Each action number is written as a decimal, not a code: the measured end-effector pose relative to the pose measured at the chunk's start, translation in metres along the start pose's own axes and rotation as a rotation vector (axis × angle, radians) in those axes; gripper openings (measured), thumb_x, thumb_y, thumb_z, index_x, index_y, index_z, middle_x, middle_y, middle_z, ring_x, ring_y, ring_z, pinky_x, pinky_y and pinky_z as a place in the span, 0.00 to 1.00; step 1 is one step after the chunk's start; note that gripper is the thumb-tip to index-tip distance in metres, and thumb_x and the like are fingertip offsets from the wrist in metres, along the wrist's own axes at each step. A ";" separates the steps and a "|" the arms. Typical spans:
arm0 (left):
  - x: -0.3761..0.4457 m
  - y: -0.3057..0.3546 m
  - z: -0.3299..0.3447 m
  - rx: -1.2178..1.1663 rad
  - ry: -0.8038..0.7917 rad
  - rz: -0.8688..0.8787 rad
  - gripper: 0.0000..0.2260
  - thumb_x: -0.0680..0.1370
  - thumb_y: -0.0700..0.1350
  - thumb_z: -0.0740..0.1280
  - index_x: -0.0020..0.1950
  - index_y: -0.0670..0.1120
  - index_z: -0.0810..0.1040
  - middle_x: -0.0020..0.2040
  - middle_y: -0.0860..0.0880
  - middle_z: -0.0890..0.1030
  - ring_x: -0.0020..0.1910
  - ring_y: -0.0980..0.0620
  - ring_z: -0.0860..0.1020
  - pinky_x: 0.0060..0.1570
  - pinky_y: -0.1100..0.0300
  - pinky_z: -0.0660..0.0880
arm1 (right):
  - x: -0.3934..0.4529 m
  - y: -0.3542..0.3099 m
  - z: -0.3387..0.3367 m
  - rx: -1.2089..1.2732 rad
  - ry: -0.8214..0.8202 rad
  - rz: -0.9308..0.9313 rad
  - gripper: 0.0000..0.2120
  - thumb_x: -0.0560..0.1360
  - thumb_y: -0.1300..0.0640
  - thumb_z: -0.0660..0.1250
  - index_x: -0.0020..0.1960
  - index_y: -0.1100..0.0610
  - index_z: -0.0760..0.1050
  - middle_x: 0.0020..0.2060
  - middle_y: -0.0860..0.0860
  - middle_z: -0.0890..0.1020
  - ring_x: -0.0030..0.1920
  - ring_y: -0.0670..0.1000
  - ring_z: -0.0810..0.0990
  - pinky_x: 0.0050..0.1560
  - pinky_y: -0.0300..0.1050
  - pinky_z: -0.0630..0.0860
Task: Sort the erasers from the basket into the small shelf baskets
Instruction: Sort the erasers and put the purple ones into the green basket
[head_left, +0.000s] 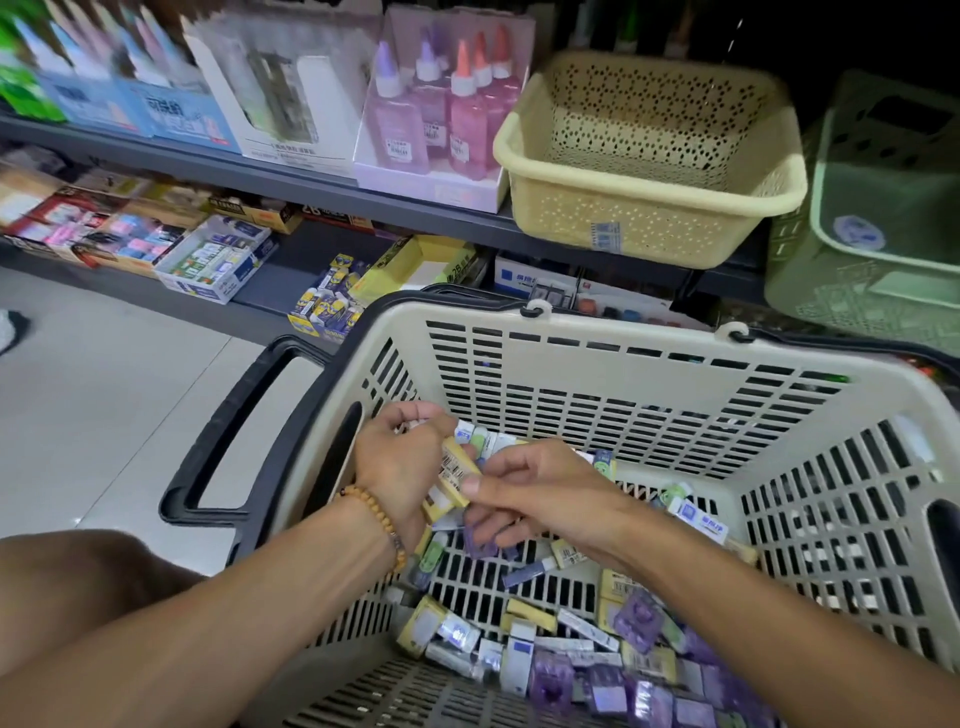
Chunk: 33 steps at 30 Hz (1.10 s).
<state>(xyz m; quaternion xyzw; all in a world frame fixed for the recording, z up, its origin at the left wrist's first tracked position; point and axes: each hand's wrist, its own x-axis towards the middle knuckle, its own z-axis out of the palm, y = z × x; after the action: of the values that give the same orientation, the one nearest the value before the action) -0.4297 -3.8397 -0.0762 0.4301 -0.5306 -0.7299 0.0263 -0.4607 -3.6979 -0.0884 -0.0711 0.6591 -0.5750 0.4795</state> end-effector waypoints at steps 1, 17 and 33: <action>0.002 -0.003 0.001 0.010 0.002 0.010 0.06 0.75 0.34 0.68 0.44 0.45 0.76 0.33 0.44 0.80 0.32 0.45 0.82 0.36 0.51 0.80 | -0.001 0.000 0.001 0.042 0.031 0.000 0.15 0.72 0.51 0.75 0.52 0.58 0.78 0.41 0.55 0.87 0.41 0.52 0.86 0.40 0.40 0.81; 0.005 -0.025 0.001 0.231 -0.055 -0.050 0.10 0.79 0.48 0.66 0.47 0.41 0.78 0.34 0.45 0.80 0.19 0.54 0.74 0.16 0.67 0.64 | 0.004 0.016 -0.015 0.445 0.201 0.034 0.07 0.76 0.59 0.70 0.50 0.61 0.82 0.36 0.56 0.83 0.34 0.53 0.84 0.31 0.39 0.79; 0.007 -0.006 -0.018 0.213 -0.013 0.051 0.05 0.77 0.43 0.70 0.45 0.44 0.76 0.23 0.54 0.79 0.21 0.50 0.76 0.17 0.65 0.68 | 0.068 0.037 -0.041 0.028 0.405 0.088 0.18 0.77 0.65 0.69 0.66 0.67 0.72 0.42 0.62 0.84 0.39 0.55 0.82 0.43 0.44 0.80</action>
<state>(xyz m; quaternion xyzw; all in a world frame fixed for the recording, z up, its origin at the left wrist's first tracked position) -0.4200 -3.8545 -0.0865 0.4118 -0.6162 -0.6713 -0.0045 -0.5084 -3.7012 -0.1614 0.0814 0.7365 -0.5649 0.3631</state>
